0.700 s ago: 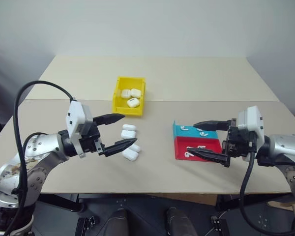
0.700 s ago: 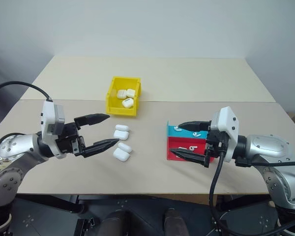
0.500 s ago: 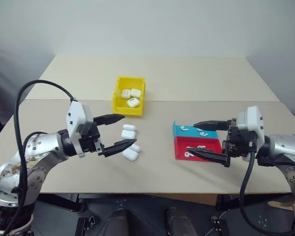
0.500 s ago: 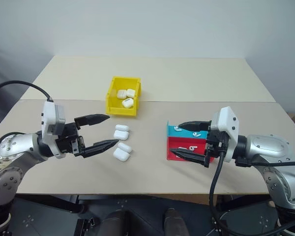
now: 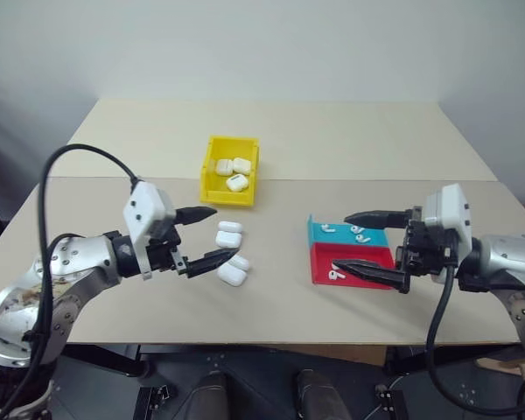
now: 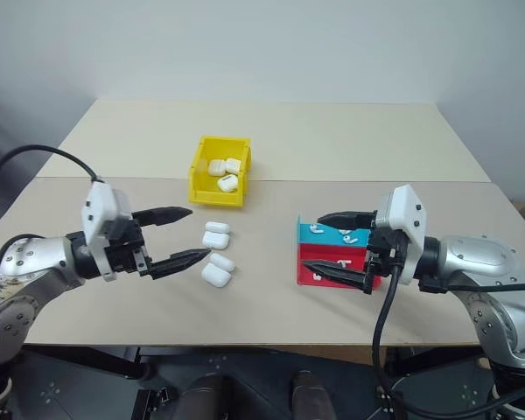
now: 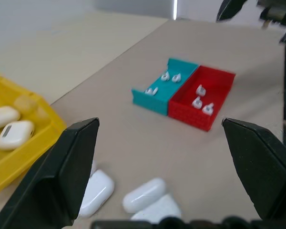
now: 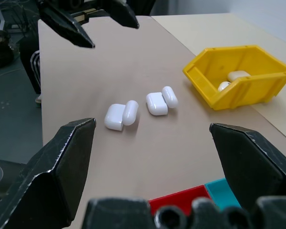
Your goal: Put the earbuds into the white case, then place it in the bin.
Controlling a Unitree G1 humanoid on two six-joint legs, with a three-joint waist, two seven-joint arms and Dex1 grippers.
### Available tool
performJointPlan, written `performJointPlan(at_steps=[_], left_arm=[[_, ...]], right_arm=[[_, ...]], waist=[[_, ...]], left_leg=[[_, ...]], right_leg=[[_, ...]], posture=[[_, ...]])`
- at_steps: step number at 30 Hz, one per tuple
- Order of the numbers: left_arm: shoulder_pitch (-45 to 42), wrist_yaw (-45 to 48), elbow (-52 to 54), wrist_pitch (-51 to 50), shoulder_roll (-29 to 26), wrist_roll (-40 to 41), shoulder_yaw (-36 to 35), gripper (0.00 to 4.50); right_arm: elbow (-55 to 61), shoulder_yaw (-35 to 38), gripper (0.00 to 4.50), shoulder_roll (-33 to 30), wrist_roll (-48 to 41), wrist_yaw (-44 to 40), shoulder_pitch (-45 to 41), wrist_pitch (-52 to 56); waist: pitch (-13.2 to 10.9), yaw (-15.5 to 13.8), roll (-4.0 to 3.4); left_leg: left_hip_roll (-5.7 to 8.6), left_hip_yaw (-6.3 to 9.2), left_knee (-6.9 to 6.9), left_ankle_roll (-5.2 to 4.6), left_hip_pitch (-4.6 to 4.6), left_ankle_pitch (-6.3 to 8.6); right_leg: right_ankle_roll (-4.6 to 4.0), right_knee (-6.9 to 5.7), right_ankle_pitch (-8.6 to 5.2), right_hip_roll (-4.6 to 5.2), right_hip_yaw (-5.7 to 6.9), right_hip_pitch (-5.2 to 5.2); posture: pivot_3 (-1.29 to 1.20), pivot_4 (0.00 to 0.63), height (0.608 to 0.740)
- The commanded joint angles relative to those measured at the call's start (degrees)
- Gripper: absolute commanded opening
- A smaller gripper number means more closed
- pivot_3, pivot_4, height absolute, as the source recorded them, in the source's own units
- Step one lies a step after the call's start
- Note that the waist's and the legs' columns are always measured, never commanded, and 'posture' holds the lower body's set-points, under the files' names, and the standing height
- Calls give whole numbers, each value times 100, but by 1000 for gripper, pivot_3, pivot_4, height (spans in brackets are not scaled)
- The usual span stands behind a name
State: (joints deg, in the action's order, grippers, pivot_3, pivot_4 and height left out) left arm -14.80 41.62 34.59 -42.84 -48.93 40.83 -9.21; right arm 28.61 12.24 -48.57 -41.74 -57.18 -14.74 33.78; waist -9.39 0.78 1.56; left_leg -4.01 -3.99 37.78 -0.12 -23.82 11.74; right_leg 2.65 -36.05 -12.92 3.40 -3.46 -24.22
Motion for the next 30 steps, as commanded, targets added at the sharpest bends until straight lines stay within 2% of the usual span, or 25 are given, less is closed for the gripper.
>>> performJointPlan(at_steps=[1,5,8,11,15,19,23,30], left_arm=[[-148,-256,362,-399,-145,96,24,4500],[-357,-721,497,-764,-260,-430,512,4500],[-605,-931,468,-1266,-244,-452,821,4500],[-1279,-1232,405,-2503,-232,-421,1448,4500],[-1992,-932,207,-3440,-330,-154,1830,4500],[-2987,-1074,-267,-4872,-214,-45,2707,4500],[-3440,-1610,-944,-4966,4,295,3357,4500],[-3969,-3011,-2351,-4966,487,1534,3711,4500]], right_arm=[[133,145,4460,-58,-136,-14,-66,-54],[236,181,4460,-28,-134,62,41,-49],[363,175,4460,21,-157,190,119,-20],[487,213,4460,28,-187,264,241,-20],[582,291,4460,11,-253,342,350,1],[703,270,4460,35,-285,477,452,-15],[791,280,4460,51,-327,585,548,-29],[920,294,4460,98,-344,726,699,-59]], waist=[[0,-2,0],[0,-6,0],[0,-9,1],[-2,-31,3],[-3,-3,6],[-4,-5,7],[-4,-1,7],[-4,-10,8]], left_leg=[[0,0,-1,0,0,0],[0,0,-1,0,-1,0],[1,0,-1,0,0,0],[1,2,-1,0,0,0],[5,3,0,0,-2,0],[5,11,0,0,-2,0],[7,12,0,0,0,0],[7,15,0,0,-4,0]], right_leg=[[0,0,2,0,0,0],[8,0,6,0,0,-1],[8,-1,5,0,0,1],[10,-1,6,0,0,1],[16,0,6,0,-1,1],[16,-7,4,-4,2,1],[18,-4,3,-4,0,0],[17,-5,5,-3,0,-1]], posture=[[0,150,740],[0,150,740],[0,150,740],[0,150,740],[0,150,740],[0,150,740],[0,150,740],[0,150,740]])
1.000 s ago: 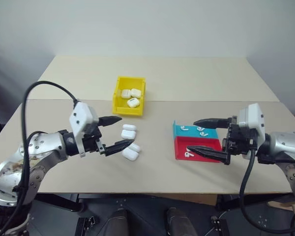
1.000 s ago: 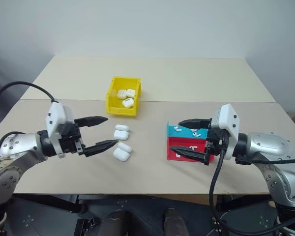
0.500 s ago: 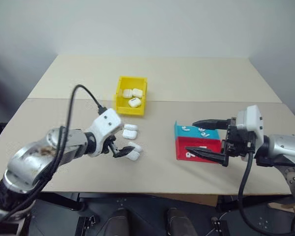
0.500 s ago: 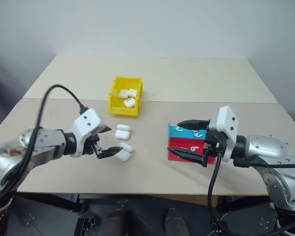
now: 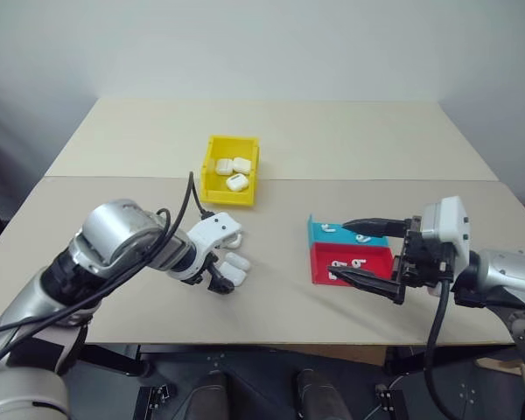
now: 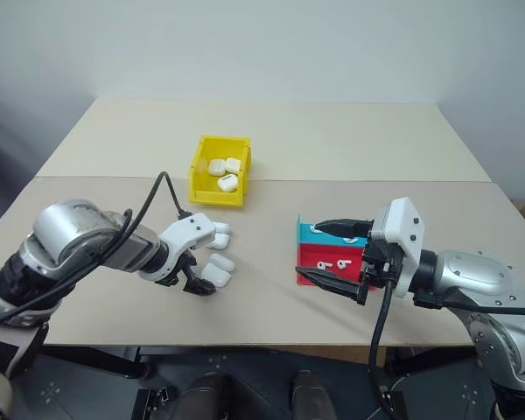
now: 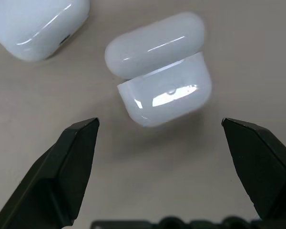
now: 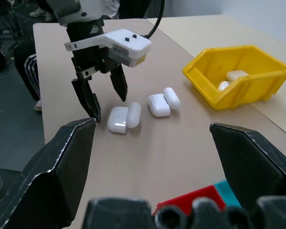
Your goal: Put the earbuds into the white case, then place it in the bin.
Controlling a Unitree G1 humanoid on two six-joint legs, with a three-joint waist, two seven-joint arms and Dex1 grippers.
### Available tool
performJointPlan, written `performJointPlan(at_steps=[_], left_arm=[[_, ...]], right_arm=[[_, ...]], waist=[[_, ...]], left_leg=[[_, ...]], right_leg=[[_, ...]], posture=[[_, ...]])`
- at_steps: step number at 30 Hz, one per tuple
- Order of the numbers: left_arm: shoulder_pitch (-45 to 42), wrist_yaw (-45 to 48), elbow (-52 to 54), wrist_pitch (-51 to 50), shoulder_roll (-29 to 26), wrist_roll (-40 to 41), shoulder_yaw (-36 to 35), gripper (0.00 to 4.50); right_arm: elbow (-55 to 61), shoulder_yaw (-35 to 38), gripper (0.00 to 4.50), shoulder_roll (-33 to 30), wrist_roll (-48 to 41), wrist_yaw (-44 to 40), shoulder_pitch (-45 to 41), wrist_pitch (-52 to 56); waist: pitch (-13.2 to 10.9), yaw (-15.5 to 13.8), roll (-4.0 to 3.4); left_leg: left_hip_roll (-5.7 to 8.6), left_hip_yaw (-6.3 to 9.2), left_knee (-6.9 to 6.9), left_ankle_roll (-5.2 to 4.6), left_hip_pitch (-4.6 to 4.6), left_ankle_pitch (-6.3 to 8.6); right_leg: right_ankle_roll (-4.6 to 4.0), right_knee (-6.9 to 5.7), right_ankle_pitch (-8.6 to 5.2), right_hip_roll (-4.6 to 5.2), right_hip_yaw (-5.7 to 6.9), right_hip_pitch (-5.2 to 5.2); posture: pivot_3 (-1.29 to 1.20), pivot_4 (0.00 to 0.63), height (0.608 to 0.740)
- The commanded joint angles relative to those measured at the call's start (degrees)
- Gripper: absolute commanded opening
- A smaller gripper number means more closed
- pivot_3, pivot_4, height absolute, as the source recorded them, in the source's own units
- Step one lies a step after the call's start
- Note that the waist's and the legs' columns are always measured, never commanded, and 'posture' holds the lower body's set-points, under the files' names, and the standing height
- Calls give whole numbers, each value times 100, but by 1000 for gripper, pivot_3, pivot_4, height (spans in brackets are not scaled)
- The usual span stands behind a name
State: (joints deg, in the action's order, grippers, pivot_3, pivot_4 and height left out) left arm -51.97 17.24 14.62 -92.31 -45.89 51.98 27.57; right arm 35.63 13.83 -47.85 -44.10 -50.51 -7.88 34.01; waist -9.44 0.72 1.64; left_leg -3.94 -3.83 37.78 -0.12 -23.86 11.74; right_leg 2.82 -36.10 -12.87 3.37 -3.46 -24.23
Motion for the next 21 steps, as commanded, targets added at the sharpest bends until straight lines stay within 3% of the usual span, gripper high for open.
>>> performJointPlan(at_steps=[1,14,21], left_arm=[[-318,-786,-534,-19,256,594,42,4500],[-1000,-3886,-2382,-19,735,3606,531,4500],[-1000,-5165,-2644,-19,912,4641,580,4500]], right_arm=[[233,131,4460,32,-104,76,24,-87],[322,152,4460,94,-85,217,146,-133],[310,174,4460,106,-79,223,160,-149]], waist=[[0,-7,0],[0,-25,0],[1,-27,0]], left_leg=[[1,0,0,0,0,0],[4,3,3,1,4,-1],[8,3,2,2,6,-1]], right_leg=[[0,0,0,1,0,0],[-5,-6,4,2,0,4],[-12,-5,8,5,0,6]], posture=[[0,150,740],[0,150,740],[0,150,740]])
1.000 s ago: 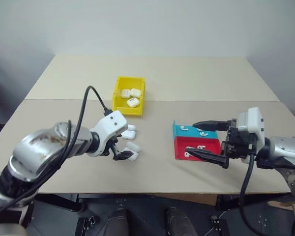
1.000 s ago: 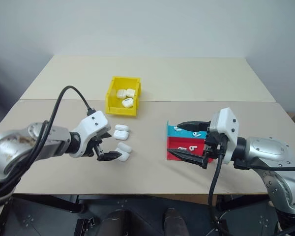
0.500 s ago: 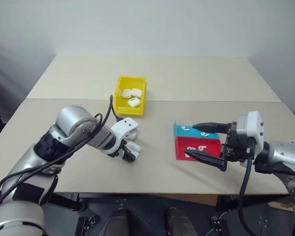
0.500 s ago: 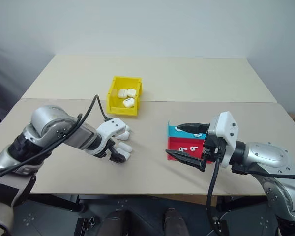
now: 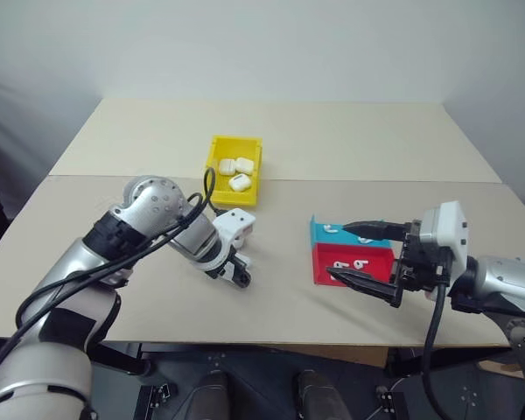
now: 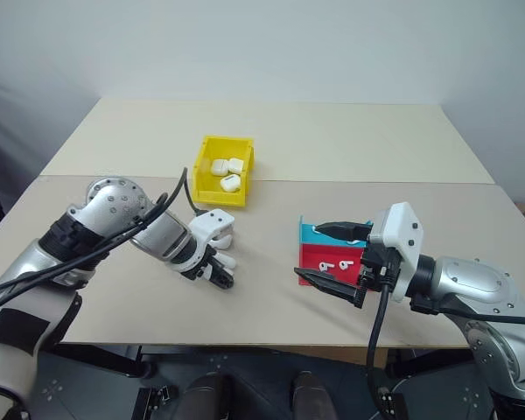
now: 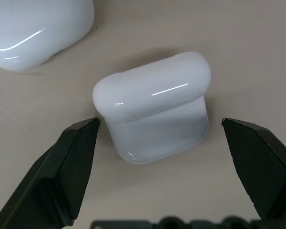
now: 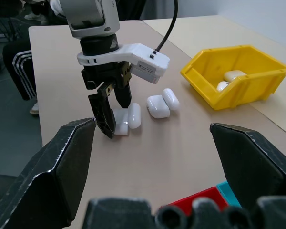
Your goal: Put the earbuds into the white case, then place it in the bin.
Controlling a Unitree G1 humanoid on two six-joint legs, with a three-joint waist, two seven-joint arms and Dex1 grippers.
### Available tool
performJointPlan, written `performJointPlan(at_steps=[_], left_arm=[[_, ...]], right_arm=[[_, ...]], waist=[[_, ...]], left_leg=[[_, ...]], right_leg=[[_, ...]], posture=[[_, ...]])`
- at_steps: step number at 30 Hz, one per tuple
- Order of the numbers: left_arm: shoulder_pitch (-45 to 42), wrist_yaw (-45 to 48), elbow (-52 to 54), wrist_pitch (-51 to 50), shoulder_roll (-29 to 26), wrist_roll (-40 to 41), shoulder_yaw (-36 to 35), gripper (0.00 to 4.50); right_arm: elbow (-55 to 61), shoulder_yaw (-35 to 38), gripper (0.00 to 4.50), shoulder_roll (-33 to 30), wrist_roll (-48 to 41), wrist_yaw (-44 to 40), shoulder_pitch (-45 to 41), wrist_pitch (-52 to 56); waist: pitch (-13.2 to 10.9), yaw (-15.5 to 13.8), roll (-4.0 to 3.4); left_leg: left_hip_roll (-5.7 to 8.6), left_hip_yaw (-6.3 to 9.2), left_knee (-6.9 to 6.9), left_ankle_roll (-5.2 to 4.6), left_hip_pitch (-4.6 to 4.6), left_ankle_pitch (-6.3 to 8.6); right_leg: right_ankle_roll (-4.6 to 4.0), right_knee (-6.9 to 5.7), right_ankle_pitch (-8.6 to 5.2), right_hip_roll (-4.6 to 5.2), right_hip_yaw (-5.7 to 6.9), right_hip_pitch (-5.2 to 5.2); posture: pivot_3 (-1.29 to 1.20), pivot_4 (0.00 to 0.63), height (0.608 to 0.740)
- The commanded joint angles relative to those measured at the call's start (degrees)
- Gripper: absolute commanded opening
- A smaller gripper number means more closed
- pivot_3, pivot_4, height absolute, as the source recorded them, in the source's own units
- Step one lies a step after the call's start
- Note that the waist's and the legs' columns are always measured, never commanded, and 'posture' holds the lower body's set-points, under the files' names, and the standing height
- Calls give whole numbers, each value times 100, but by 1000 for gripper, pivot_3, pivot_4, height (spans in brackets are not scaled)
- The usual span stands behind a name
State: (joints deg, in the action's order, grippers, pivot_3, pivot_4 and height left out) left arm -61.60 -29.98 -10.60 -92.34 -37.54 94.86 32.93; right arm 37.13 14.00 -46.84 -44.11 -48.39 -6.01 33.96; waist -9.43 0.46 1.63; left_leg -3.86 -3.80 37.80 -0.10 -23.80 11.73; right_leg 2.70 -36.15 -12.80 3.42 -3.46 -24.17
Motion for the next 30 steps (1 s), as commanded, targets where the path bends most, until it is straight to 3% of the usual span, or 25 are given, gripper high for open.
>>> performJointPlan(at_steps=[1,10,21,30], left_arm=[[-35,-600,-143,5,96,485,56,4500],[-15,-2071,313,832,-296,1806,611,4500],[0,-2499,569,1021,-754,1744,869,4500],[-35,-2051,719,849,-617,1119,625,4500]], right_arm=[[157,155,4460,7,-75,13,-28,-146],[109,81,4460,56,-5,44,-72,-181],[105,25,4460,143,43,34,-45,-262],[123,66,4460,106,57,9,-32,-264]], waist=[[0,0,0],[0,-10,0],[0,-23,0],[0,-67,0]], left_leg=[[0,0,0,0,0,0],[1,0,0,3,-1,-1],[2,-1,-1,6,-3,-3],[3,-2,-1,8,-2,-4]], right_leg=[[-2,0,2,0,0,0],[-27,2,16,1,-1,-1],[-28,4,16,0,-1,-3],[-29,5,15,0,-1,-2]], posture=[[0,150,740],[0,150,740],[0,150,740],[0,150,740]])
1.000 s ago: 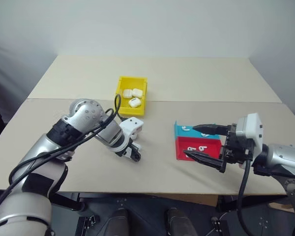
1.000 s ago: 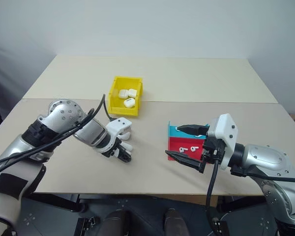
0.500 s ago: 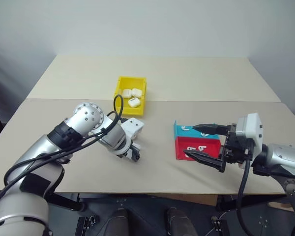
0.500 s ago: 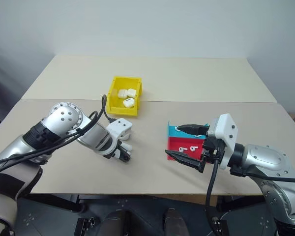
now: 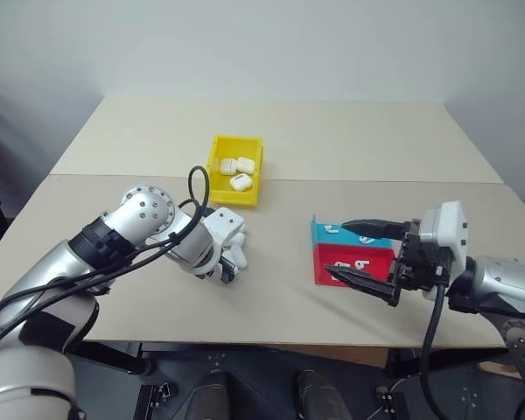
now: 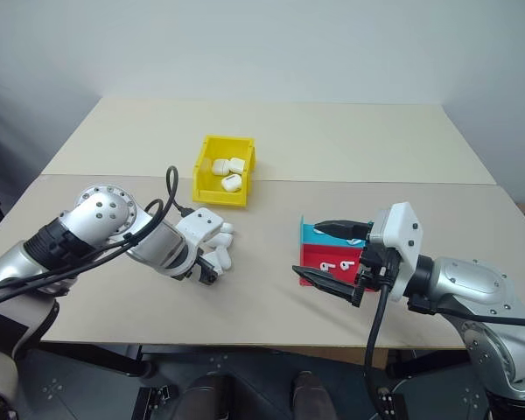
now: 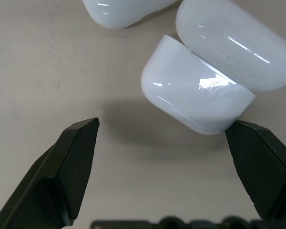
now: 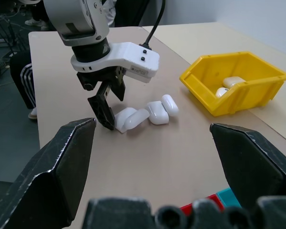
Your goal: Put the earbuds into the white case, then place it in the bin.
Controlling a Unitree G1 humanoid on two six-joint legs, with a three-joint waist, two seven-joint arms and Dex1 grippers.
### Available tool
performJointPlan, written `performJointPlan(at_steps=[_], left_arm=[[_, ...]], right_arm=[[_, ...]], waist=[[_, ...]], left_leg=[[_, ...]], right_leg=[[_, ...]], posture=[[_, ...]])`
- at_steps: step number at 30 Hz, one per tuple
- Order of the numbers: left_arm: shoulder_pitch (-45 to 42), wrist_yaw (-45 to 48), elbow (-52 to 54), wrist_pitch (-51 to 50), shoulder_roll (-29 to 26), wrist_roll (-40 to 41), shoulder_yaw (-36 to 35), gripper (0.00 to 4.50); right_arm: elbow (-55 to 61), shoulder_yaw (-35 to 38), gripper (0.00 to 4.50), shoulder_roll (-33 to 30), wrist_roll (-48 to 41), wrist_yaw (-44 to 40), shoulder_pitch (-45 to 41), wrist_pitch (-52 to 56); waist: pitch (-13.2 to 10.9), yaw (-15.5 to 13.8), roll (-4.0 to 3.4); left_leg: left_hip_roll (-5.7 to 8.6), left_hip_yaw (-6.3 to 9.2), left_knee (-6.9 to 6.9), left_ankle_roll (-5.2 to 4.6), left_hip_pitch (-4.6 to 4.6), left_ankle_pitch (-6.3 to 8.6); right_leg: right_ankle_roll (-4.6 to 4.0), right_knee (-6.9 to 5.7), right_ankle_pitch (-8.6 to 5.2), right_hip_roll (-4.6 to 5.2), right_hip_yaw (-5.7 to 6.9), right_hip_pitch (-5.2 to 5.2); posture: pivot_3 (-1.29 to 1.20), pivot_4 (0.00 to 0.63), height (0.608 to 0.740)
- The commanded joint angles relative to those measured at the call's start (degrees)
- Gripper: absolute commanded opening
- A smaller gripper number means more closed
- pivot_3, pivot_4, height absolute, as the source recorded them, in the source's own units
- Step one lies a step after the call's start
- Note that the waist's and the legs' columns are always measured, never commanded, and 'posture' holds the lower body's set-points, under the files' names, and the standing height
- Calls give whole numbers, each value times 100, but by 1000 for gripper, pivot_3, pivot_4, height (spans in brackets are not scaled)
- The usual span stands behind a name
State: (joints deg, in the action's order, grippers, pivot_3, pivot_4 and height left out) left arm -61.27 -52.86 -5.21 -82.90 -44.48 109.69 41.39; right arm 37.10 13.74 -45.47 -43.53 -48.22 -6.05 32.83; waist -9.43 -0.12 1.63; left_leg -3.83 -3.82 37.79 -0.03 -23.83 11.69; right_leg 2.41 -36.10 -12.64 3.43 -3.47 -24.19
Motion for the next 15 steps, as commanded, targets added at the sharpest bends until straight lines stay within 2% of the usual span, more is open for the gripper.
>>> performJointPlan(at_steps=[1,8,12,15], left_arm=[[-102,405,259,-168,104,-503,-271,4500],[-330,2223,626,-919,286,-2150,-567,4500],[-333,3135,669,-960,499,-3320,-464,4500],[-350,3826,692,-960,612,-3910,-405,4500]], right_arm=[[136,112,4460,-40,-3,-11,-15,-151],[168,118,4460,-34,28,8,12,-172],[174,96,4460,-14,53,37,7,-189],[190,117,4460,-7,70,45,31,-205]], waist=[[0,-12,0],[0,-42,0],[0,-42,1],[0,-40,0]], left_leg=[[0,0,0,3,0,-2],[2,-1,-3,10,-5,-5],[2,-1,-4,10,-5,-5],[1,-1,-4,10,-5,-5]], right_leg=[[-2,0,-1,0,0,0],[-2,6,-3,0,2,-4],[0,7,-5,0,2,-4],[1,7,-6,0,2,-4]], posture=[[0,150,740],[0,150,740],[0,150,740],[0,150,740]])
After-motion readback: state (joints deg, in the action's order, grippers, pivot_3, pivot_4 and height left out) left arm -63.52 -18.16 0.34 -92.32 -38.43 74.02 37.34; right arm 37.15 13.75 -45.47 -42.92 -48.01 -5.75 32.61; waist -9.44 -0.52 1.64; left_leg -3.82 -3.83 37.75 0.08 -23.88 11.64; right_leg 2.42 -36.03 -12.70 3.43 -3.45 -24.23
